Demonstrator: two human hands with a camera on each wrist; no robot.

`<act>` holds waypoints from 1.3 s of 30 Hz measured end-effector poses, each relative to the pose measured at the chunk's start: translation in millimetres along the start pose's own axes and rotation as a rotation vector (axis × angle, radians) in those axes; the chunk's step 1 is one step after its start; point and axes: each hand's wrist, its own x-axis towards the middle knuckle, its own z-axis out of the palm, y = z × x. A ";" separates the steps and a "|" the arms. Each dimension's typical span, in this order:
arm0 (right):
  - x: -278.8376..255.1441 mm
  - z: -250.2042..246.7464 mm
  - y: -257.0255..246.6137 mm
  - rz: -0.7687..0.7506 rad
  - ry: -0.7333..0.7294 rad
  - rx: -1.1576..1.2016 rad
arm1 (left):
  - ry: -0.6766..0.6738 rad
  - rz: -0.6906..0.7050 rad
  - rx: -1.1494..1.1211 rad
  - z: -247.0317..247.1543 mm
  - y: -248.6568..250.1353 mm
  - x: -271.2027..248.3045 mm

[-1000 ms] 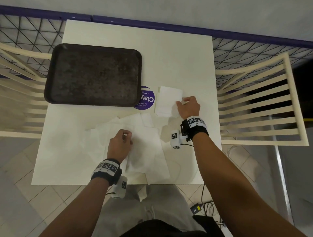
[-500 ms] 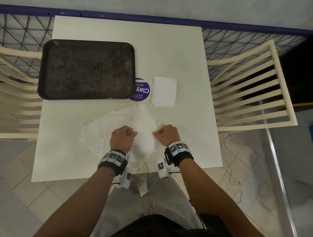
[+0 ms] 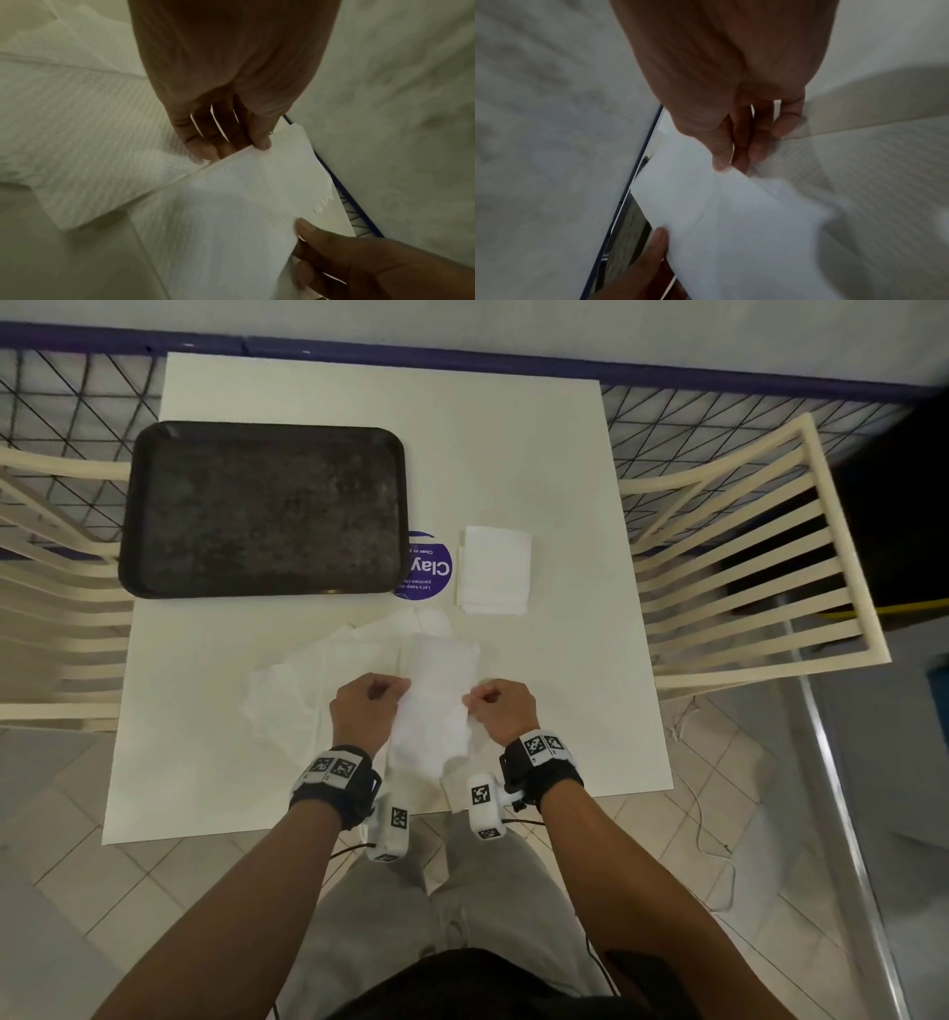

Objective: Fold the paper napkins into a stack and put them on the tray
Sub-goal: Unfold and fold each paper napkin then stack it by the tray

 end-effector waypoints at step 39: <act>-24.8 -21.0 -30.5 -0.404 0.061 0.109 | -0.029 0.361 0.100 -8.6 35.3 -30.4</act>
